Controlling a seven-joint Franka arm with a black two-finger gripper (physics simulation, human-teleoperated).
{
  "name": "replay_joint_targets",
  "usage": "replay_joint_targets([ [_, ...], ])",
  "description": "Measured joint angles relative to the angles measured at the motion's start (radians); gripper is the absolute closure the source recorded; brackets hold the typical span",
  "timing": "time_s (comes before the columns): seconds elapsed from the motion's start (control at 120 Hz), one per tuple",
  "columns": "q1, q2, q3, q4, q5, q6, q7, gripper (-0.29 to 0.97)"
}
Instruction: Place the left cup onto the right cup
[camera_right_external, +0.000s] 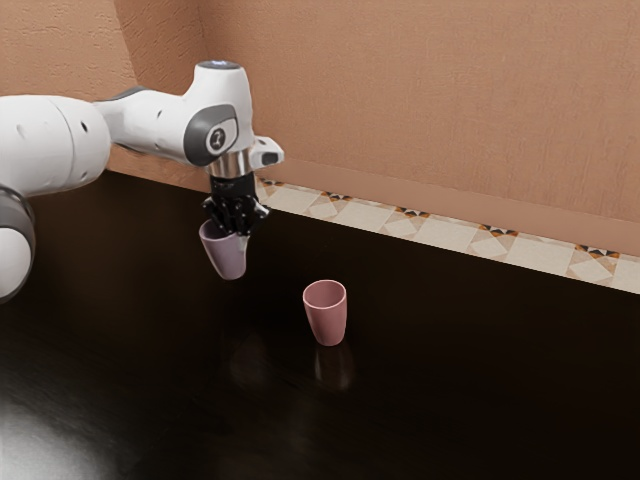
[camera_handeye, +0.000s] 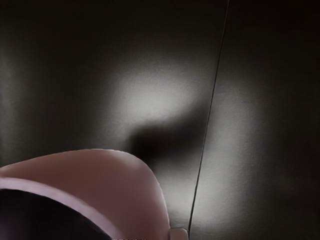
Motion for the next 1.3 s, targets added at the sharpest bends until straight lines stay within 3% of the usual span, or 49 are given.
replay_joint_targets([
  [0.392, -0.022, 0.000, -0.067, 0.095, 0.008, -0.081, -0.027, 0.79],
  [1.3, -0.028, 0.009, -0.288, 0.111, 0.118, -0.099, -0.193, 0.78],
])
